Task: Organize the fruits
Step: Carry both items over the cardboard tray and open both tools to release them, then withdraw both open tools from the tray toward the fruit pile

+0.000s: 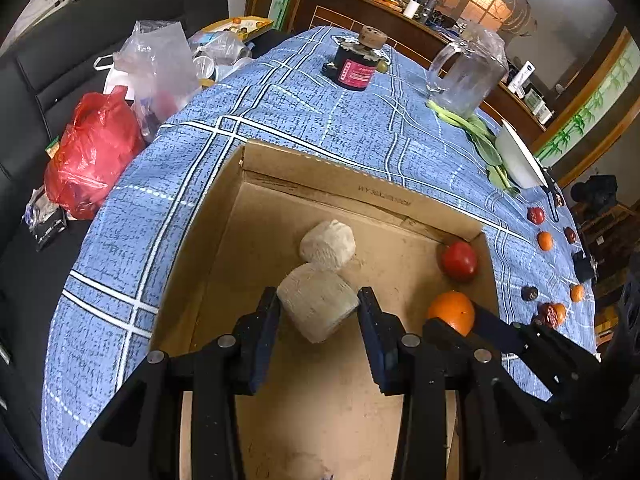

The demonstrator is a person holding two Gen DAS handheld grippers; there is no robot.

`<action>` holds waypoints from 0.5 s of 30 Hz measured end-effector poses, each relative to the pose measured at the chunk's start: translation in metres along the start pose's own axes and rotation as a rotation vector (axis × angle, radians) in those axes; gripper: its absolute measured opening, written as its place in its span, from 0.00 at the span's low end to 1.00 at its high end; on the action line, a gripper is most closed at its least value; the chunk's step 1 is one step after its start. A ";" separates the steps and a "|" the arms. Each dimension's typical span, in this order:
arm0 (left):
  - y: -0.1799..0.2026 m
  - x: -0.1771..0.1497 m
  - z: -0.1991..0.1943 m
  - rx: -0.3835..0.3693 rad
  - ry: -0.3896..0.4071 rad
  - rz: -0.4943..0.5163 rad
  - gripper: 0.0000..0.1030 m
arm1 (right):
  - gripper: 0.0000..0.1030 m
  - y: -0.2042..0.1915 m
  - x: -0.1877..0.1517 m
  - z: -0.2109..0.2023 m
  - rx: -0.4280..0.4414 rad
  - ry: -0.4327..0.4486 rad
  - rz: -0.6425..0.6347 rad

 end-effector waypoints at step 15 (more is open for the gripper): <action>-0.002 -0.007 -0.013 -0.029 0.063 -0.049 0.61 | 0.62 0.010 0.006 -0.045 -0.028 0.129 0.003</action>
Point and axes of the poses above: each gripper's, at about its wrist camera, not at the fingertips, and z roughly the way its jaws point, y to its right, x to its top, the point moved 5 cm from there along z, roughly the way its jaws point, and after that the axes turned 14 degrees about y, right-handed, at the moved point
